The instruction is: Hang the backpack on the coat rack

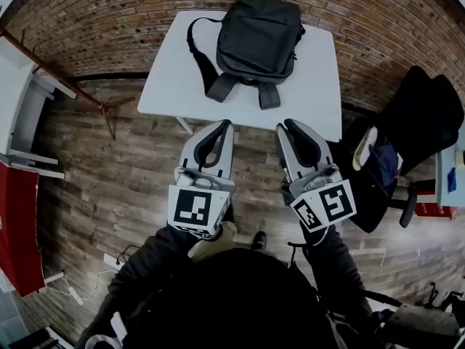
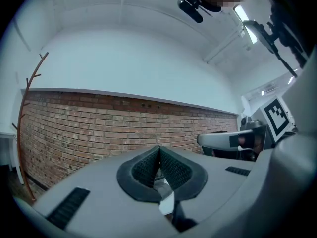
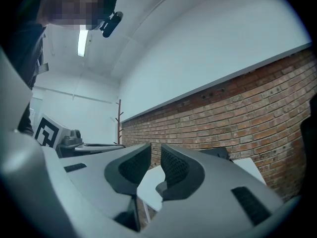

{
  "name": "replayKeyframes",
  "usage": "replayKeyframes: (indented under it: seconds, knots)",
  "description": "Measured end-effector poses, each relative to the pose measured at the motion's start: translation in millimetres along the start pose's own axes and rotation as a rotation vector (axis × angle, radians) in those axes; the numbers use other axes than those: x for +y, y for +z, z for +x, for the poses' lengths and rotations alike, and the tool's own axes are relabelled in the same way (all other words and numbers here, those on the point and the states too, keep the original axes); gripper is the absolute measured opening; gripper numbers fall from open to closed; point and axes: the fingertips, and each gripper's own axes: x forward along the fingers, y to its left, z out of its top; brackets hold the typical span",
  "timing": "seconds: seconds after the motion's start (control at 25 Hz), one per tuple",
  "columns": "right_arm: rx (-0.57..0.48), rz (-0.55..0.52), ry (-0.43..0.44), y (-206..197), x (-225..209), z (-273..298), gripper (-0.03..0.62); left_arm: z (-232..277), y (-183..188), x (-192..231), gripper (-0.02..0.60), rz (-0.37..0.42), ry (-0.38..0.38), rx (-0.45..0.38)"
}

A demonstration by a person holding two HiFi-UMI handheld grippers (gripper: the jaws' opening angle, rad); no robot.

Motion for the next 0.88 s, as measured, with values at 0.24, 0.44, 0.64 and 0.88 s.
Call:
replayKeyframes:
  seconds: [0.24,0.44,0.64,0.88]
  knots:
    - [-0.001,-0.02,-0.037,7,0,46,0.065,15,-4,40,0.009,-0.011,-0.042,0.002]
    - [-0.003,-0.034,-0.066,14,-6,66,0.065,27,-8,52,0.009,-0.011,-0.084,0.01]
    - [-0.012,-0.055,-0.083,22,-19,75,0.065,44,-9,57,0.009,-0.024,-0.094,0.005]
    - [-0.033,-0.044,-0.091,21,-52,81,0.064,72,-18,52,0.009,-0.01,-0.1,0.024]
